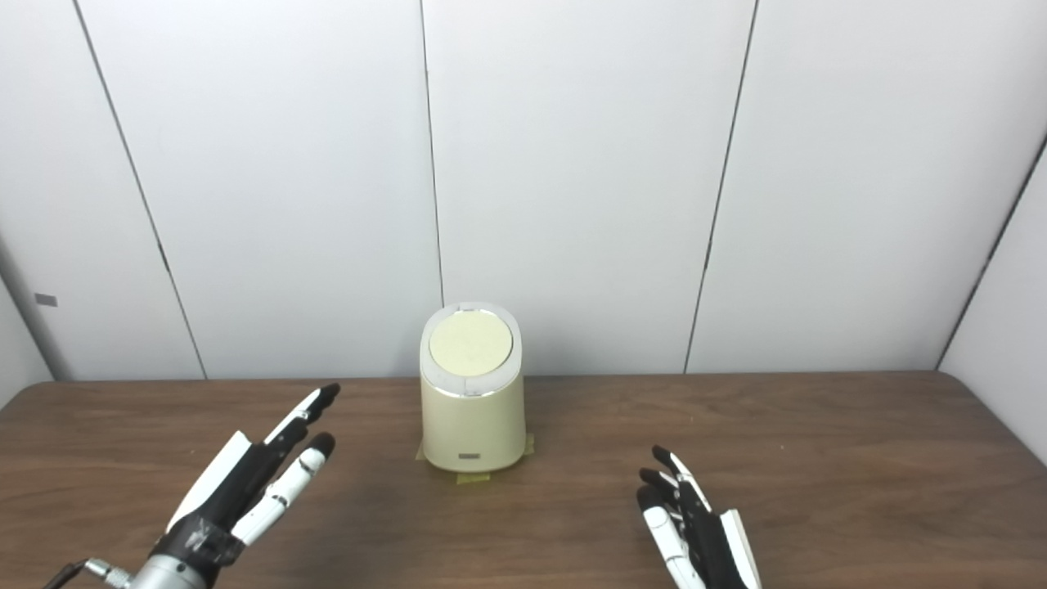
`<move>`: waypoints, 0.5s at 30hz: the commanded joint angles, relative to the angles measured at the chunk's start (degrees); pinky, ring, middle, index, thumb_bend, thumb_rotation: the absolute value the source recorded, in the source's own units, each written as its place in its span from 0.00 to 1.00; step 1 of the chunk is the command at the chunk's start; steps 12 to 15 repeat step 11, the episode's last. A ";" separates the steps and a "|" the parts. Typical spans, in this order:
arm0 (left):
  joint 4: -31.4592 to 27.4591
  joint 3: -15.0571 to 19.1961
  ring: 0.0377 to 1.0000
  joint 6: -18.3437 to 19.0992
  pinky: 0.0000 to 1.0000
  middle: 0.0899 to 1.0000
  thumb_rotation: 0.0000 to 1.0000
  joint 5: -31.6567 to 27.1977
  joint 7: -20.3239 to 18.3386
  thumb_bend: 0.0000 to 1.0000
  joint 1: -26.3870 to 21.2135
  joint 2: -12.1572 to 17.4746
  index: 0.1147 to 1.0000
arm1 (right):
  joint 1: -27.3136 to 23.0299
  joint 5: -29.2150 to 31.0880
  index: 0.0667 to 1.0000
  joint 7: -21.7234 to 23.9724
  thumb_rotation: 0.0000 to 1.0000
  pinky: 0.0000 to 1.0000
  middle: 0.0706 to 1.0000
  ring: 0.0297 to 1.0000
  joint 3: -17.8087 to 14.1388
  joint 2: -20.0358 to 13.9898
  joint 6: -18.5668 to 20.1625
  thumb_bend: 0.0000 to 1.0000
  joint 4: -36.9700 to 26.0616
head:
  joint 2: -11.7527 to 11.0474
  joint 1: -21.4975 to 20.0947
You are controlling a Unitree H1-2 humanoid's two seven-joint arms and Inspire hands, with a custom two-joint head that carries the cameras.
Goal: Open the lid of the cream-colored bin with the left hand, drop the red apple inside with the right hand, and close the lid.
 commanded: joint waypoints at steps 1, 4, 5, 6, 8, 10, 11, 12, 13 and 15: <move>-0.81 0.54 1.00 0.57 1.00 1.00 1.00 -2.77 2.05 0.40 -0.11 0.27 1.00 | -1.60 1.87 0.91 0.43 1.00 0.74 0.83 0.83 -0.68 0.35 -0.35 0.50 -2.80 | 0.07 -0.01; -0.57 1.12 1.00 0.28 1.00 1.00 1.00 -6.19 3.26 0.43 2.12 0.45 1.00 | -1.74 4.44 0.92 1.39 1.00 0.76 0.84 0.85 -1.18 0.57 0.72 0.51 -3.91 | 0.49 0.04; -0.51 1.49 1.00 0.40 1.00 1.00 1.00 -7.40 3.96 0.44 2.85 0.09 1.00 | -1.84 5.22 0.93 1.77 1.00 0.77 0.84 0.85 -1.30 0.50 0.90 0.51 -4.10 | 0.63 0.12; -0.61 1.76 1.00 0.97 1.00 1.00 1.00 -8.16 4.72 0.44 3.38 -0.35 1.00 | -1.90 5.59 0.93 2.01 1.00 0.78 0.85 0.86 -1.34 0.42 1.08 0.50 -4.25 | 0.74 0.15; -0.80 2.13 1.00 2.05 1.00 1.00 1.00 -9.38 6.11 0.45 4.32 -1.03 1.00 | -2.04 6.23 0.94 2.49 1.00 0.78 0.85 0.86 -1.37 0.07 1.13 0.50 -4.25 | 1.06 0.39; -0.87 2.39 1.00 2.72 1.00 1.00 1.00 -10.71 7.19 0.45 5.11 -1.38 1.00 | -2.19 6.86 0.95 2.92 1.00 0.80 0.87 0.87 -1.42 -0.31 1.02 0.47 -4.12 | 1.40 0.53; -0.65 2.66 1.00 2.32 1.00 1.00 1.00 -11.65 7.77 0.44 5.66 -1.52 1.00 | -2.32 7.42 0.95 3.28 1.00 0.80 0.87 0.88 -1.47 -0.56 0.85 0.47 -4.04 | 1.92 0.77; -0.65 2.66 1.00 2.32 1.00 1.00 1.00 -11.65 7.77 0.44 5.66 -1.52 1.00 | -2.32 7.42 0.95 3.28 1.00 0.80 0.87 0.88 -1.47 -0.56 0.85 0.47 -4.04 | 1.92 0.77; -0.65 2.66 1.00 2.32 1.00 1.00 1.00 -11.65 7.77 0.44 5.66 -1.52 1.00 | -2.32 7.42 0.95 3.28 1.00 0.80 0.87 0.88 -1.47 -0.56 0.85 0.47 -4.04 | 1.92 0.77; -0.65 2.66 1.00 2.32 1.00 1.00 1.00 -11.65 7.77 0.44 5.66 -1.52 1.00 | -2.32 7.42 0.95 3.28 1.00 0.80 0.87 0.88 -1.47 -0.56 0.85 0.47 -4.04 | 1.92 0.77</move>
